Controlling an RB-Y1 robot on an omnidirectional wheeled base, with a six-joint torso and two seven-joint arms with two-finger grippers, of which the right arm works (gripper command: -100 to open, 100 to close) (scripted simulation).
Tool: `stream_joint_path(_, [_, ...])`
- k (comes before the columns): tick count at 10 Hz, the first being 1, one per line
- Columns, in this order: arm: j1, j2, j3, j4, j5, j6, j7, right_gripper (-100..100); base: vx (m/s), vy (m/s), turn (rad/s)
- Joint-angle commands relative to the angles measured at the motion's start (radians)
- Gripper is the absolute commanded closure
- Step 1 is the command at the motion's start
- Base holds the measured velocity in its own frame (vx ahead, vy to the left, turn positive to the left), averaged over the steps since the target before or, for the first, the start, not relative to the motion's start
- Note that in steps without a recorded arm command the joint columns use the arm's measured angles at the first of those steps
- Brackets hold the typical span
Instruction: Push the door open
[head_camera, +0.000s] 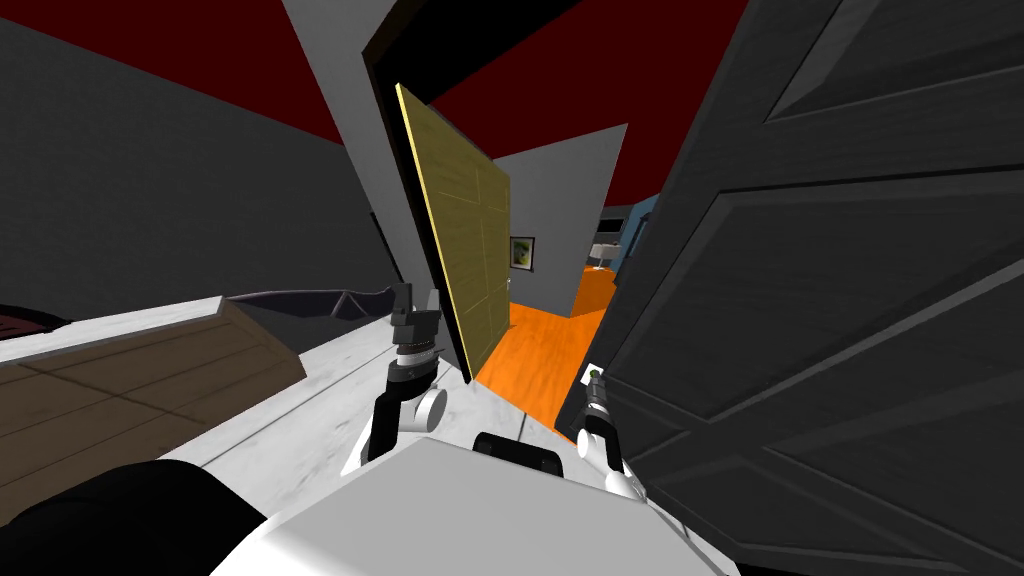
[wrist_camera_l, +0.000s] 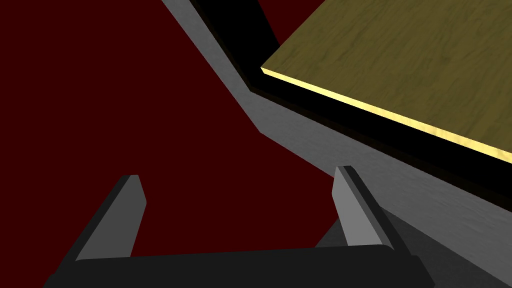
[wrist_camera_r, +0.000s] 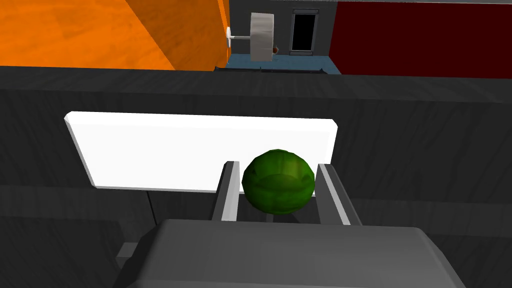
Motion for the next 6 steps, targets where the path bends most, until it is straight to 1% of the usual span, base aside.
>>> stream_joint_path(1, [-0.002, -0.011, -0.017, -0.005, -0.010, -0.004, 0.004, 100, 0.200, -0.022, -0.027])
stream_joint_path(4, [-0.001, -0.018, -0.041, -0.001, -0.028, -0.007, 0.013, 100, 0.185, -0.003, -0.032])
stream_joint_path(5, [-0.001, -0.018, -0.041, -0.001, -0.028, -0.007, 0.013, 100, 0.128, 0.002, -0.023])
stream_joint_path(6, [0.000, -0.023, -0.060, 0.002, -0.042, -0.010, 0.019, 100, 0.188, 0.000, -0.042])
